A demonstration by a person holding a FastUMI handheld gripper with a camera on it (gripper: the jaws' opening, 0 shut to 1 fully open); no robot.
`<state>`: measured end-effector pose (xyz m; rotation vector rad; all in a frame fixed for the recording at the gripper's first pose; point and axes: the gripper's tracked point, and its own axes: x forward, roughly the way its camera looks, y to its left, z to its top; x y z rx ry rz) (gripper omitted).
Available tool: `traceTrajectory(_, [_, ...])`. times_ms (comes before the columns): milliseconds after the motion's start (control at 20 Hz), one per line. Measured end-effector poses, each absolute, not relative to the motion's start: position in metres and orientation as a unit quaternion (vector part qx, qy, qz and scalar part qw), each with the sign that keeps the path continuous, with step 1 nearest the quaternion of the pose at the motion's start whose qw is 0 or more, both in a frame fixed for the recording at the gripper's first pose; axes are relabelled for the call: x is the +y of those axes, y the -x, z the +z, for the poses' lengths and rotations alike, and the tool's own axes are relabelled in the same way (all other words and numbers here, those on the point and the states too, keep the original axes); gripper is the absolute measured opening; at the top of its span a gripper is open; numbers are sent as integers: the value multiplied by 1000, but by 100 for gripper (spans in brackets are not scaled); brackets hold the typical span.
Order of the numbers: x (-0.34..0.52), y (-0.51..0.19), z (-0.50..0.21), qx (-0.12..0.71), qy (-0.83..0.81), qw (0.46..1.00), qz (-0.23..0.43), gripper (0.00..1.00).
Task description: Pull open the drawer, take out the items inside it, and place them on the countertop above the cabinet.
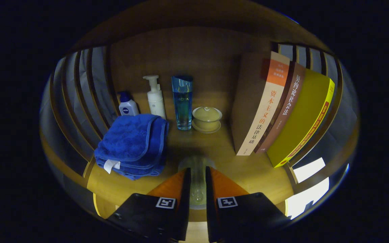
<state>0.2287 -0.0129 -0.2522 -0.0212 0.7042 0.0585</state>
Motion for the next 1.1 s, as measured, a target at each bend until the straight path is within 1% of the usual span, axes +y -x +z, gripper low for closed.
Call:
traceTrajectory(50, [-15,-228,-248,340,12,940,25,31])
traceTrajectory(150, [-12,-224,-243,329,9,944,25,41])
traceTrajectory(250, [-15,-217,-234,316,15,949,19,55])
traceTrajectory(300, [-16,-214,-229,305,19,952,16,67])
traceTrajectory(400, [-13,-204,-216,284,19,959,15,82])
traceTrajectory(450, [-13,-199,-211,277,17,961,12,86])
traceTrajectory(500, [-11,-192,-204,271,12,962,11,93])
traceTrajectory(750, [-9,-151,-164,215,4,977,14,100])
traceTrajectory(1100, [-25,-63,-142,160,7,987,-6,99])
